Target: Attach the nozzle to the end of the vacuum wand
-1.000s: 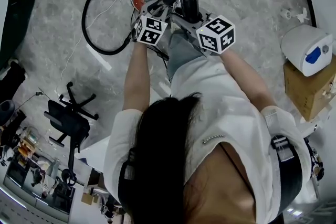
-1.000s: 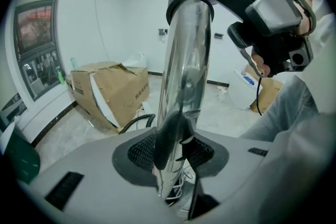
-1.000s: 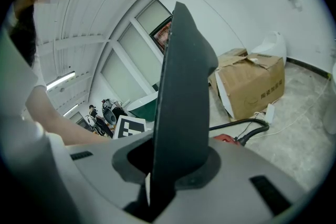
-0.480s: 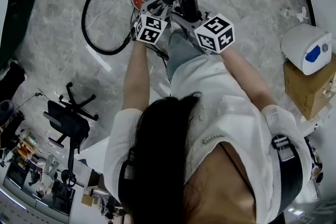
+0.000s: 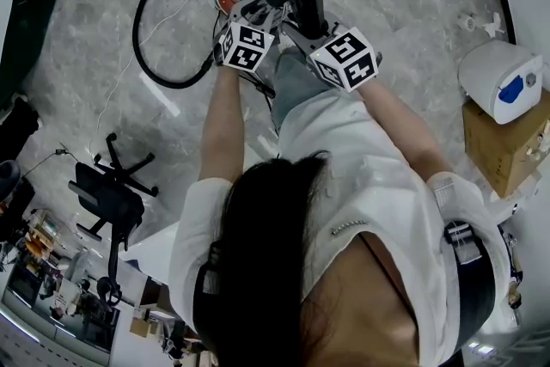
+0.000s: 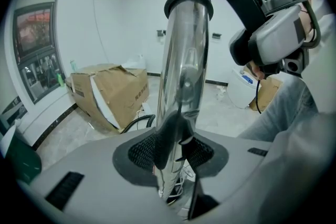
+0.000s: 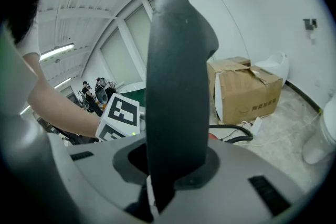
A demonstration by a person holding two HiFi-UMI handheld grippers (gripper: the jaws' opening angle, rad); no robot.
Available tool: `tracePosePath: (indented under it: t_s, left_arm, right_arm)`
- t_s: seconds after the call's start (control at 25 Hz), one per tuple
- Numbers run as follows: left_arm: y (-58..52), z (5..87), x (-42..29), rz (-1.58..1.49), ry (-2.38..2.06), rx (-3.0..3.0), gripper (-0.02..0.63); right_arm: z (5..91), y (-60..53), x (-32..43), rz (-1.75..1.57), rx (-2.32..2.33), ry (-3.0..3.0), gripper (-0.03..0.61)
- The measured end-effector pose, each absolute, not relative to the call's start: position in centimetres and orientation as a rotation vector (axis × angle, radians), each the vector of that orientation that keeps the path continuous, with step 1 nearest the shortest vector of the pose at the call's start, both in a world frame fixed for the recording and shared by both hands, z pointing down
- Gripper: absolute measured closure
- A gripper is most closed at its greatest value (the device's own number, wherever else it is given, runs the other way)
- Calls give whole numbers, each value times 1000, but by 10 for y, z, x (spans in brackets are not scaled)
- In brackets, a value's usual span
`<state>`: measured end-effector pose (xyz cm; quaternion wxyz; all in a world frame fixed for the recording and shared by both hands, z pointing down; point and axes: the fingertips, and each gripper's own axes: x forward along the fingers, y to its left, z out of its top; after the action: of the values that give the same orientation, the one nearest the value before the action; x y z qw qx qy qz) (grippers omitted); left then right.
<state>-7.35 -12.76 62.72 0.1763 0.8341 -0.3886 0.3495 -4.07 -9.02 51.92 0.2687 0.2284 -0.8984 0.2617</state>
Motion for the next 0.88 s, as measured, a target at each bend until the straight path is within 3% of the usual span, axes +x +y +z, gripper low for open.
tracePosePath:
  t_s: [0.56, 0.88]
  left_arm:
    - [-126, 625, -79, 1006, -1037, 2390, 482]
    - [-132, 631, -83, 1061, -1083, 2360, 489]
  right_arm:
    - [526, -97, -40, 483, 447, -2385, 506]
    - [524, -92, -51, 696, 617, -2217, 508]
